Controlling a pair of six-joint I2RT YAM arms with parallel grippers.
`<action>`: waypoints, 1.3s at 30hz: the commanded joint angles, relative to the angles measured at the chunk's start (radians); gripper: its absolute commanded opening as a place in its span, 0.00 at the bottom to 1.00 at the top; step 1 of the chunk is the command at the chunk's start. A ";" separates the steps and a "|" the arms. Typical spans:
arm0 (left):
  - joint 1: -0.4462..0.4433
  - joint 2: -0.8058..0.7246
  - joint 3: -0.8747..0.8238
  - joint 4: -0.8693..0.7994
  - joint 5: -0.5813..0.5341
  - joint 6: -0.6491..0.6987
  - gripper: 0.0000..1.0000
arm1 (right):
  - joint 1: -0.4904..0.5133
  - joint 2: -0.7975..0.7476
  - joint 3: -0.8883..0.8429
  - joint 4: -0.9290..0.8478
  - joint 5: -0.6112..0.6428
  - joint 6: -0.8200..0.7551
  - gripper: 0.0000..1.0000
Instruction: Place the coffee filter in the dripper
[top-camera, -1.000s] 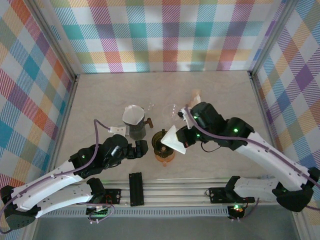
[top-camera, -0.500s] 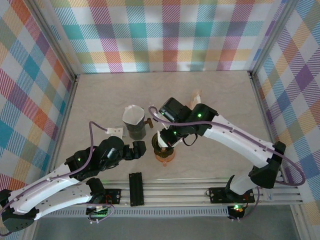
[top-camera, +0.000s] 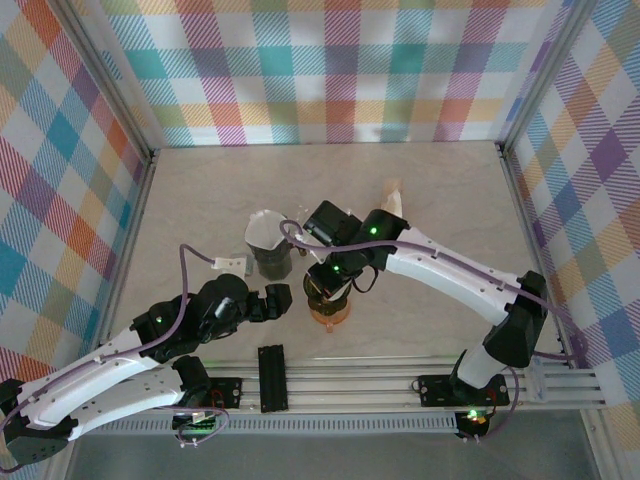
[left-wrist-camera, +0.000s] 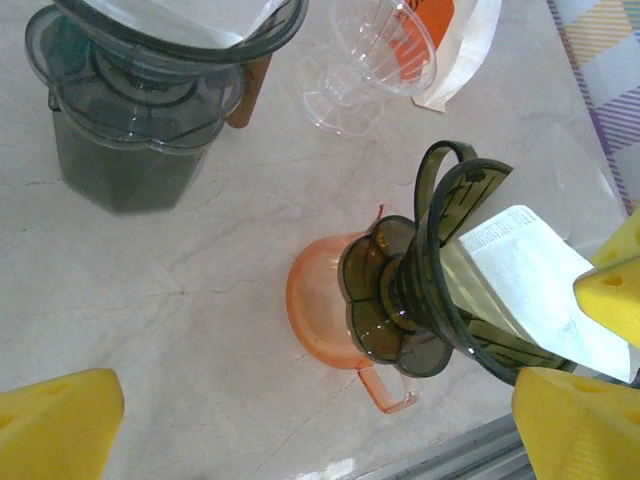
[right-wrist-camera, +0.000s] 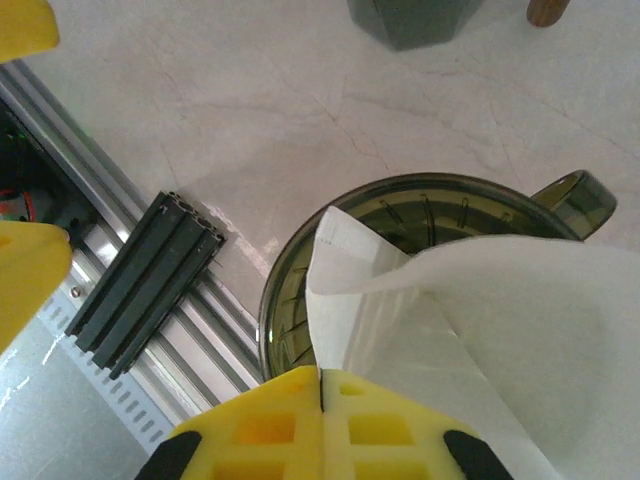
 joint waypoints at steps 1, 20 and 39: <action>-0.011 -0.011 -0.014 0.003 0.012 0.000 0.99 | -0.005 0.008 -0.038 0.038 -0.024 0.012 0.00; -0.011 0.005 -0.003 0.028 0.024 -0.018 0.99 | -0.005 -0.096 -0.126 0.126 0.021 0.041 0.40; -0.012 0.328 0.172 0.111 0.026 0.061 0.61 | -0.014 -0.321 -0.378 0.245 0.333 0.240 0.76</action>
